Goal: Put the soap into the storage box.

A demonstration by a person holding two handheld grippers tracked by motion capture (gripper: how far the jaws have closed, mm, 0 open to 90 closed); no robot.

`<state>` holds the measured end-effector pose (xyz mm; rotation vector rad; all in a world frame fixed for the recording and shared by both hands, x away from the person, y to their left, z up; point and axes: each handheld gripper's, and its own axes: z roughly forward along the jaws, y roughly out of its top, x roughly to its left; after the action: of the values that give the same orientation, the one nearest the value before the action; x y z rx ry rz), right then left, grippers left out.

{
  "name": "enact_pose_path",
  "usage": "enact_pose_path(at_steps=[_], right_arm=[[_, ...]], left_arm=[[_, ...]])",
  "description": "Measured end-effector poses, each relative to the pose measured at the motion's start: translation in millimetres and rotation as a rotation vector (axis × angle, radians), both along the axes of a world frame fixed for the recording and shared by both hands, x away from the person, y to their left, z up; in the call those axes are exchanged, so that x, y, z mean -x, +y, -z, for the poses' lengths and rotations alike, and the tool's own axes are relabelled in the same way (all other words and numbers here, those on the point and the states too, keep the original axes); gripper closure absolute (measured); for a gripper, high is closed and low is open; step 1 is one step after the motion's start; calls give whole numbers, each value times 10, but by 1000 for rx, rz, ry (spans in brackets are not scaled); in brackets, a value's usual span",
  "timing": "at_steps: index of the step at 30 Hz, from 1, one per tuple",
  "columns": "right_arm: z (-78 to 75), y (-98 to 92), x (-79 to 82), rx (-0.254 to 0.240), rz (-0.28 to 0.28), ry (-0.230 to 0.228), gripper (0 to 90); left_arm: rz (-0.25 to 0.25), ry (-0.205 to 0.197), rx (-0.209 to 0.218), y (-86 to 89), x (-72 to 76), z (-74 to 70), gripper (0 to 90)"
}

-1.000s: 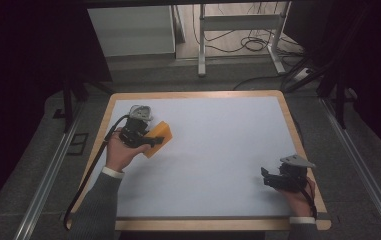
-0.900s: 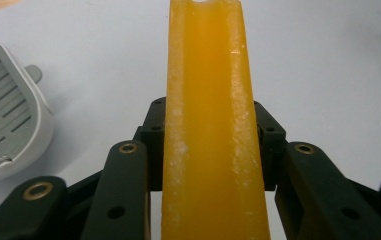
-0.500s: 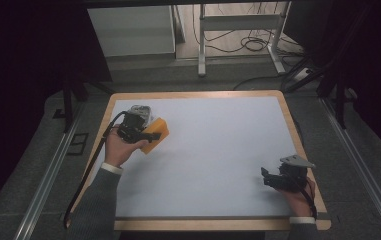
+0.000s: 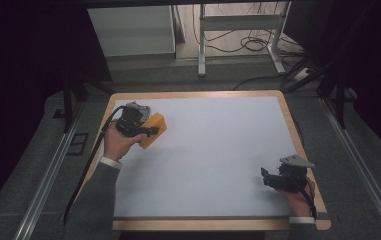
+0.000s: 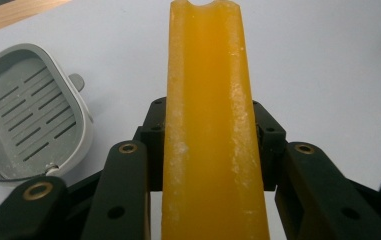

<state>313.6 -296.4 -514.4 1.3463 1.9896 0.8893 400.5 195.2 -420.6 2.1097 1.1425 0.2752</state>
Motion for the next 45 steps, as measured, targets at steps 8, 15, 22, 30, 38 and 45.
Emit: enact_pose_path(at_steps=[8,15,22,30,38,45], right_arm=[[3,0,-1,1,-1,2,74],[2,5,0,1,-1,3,74],[1,5,0,-1,1,3,74],[5,3,-2,2,-1,2,74],[10,4,-4,3,0,4,74],[12,-2,-5,3,4,5,74]], left_arm=[[-10,-8,-5,27,-55,-68,610],[-16,-5,-14,53,-103,-138,610],[-35,-7,-5,88,-180,-211,610],[-71,-7,3,159,-303,-249,610],[-106,9,4,206,-429,-181,610],[-121,55,9,259,-546,-102,610]])
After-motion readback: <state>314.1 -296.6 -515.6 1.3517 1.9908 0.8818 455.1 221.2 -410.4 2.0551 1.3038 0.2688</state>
